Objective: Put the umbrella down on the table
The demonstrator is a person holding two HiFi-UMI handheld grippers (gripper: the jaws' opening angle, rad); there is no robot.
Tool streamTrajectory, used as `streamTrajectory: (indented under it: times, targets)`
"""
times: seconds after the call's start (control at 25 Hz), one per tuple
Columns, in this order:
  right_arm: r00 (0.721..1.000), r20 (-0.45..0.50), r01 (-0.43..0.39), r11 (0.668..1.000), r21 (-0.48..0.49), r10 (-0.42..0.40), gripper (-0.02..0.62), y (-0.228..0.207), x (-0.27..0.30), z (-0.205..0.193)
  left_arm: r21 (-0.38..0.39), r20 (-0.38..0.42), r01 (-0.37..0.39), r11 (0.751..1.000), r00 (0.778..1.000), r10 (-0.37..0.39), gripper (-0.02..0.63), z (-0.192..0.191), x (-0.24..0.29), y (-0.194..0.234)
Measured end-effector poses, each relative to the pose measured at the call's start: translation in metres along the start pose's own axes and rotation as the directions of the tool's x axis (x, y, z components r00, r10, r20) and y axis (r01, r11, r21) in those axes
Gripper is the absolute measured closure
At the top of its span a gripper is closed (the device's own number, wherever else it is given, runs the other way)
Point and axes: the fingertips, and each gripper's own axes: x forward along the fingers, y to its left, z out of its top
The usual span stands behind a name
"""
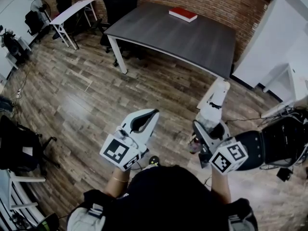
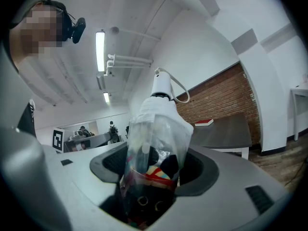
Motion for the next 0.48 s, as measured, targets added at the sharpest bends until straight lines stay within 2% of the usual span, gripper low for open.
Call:
streamTrajectory:
  times: [0.48]
  targets:
    - [0.999, -0.038, 0.031, 0.999, -0.041, -0.033, 0.307, 0.019, 0.031, -0.005, -0.006, 0.023, -0.052, 0.999, 0.998, 0.052, 0.604, -0.005, -0.034, 0.044]
